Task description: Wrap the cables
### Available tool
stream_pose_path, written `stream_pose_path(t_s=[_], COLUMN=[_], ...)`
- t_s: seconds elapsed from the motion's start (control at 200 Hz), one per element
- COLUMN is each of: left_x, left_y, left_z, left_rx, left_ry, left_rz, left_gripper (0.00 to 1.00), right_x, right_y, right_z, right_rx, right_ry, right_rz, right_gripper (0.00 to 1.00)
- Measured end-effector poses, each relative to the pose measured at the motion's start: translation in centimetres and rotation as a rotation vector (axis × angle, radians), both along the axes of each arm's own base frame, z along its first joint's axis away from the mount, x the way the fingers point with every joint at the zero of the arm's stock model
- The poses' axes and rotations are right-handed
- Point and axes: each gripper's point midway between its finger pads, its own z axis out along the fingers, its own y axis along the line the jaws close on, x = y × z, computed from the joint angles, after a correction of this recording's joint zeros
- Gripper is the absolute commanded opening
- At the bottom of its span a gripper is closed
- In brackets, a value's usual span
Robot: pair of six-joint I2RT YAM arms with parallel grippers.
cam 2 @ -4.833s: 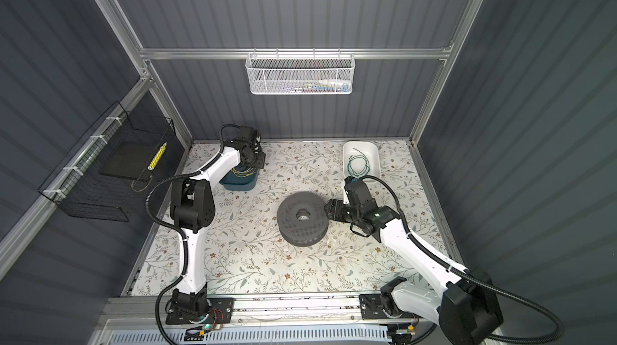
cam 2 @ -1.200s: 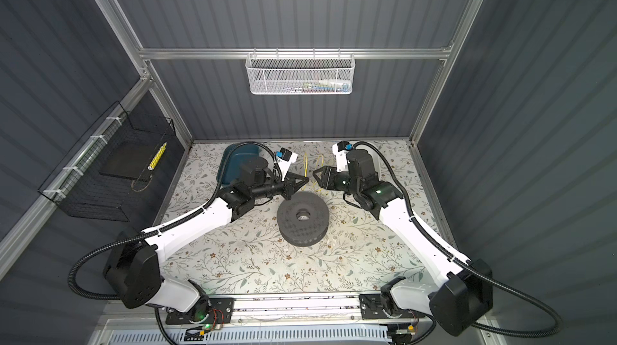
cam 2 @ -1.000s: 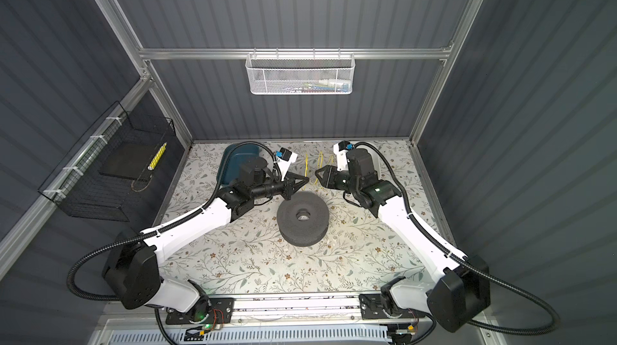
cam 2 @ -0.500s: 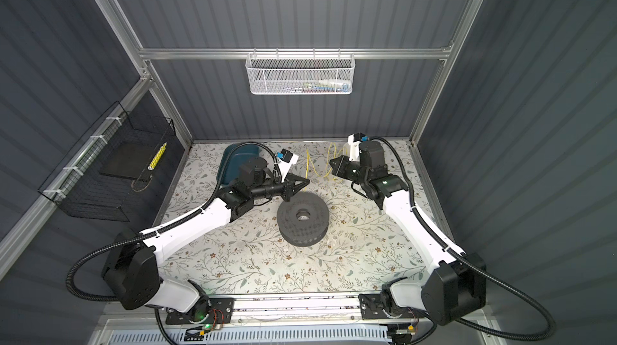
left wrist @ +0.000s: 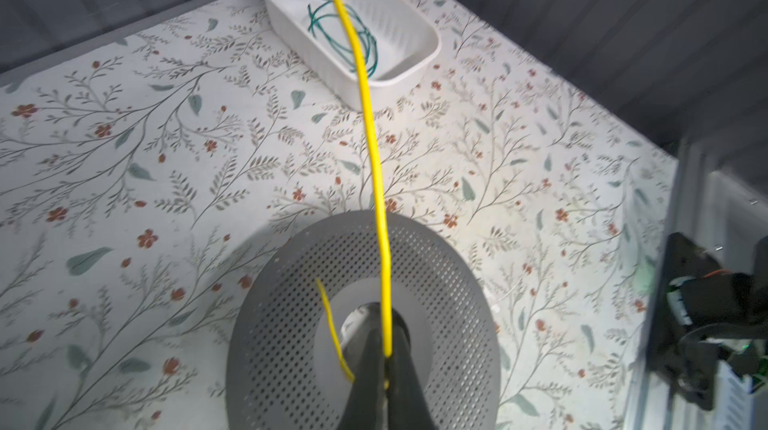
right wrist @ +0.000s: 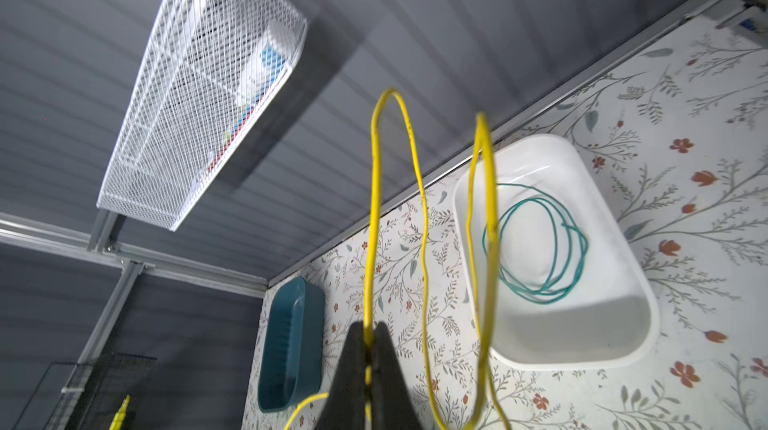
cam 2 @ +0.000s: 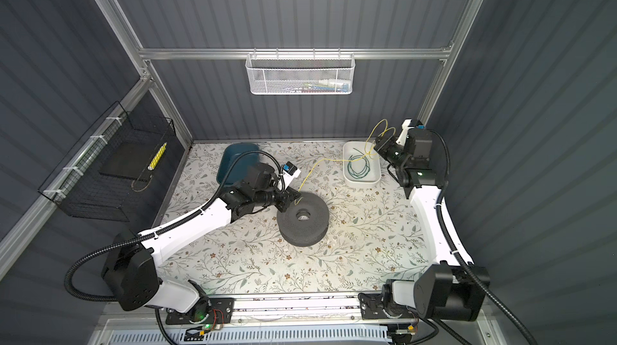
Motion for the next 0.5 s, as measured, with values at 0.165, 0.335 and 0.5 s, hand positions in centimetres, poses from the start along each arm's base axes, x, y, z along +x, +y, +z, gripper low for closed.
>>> stream_pose_path(t_s=[0.165,0.335,0.5], left_x=[0.2,0.8,1.1], left_y=[1.7,2.6,3.4], left_z=[-0.8,0.5,2.8], left_rx=[0.165,0.245,0.253], left_ry=[-0.057,-0.145,-0.22], left_rz=[0.028,0.047,0.067], left_gripper=[0.0,0.0,0.0], right_x=[0.0,-0.2,-0.4], right_y=[-2.1,-3.5,-3.8], right_z=[0.5,0.3,-1.0], right_rx=[0.054,0.11,0.154], right_ry=[-0.007,0.006,0.038], right_rz=[-0.039,-0.063,-0.063], right_gripper=[0.0,0.0,0.0])
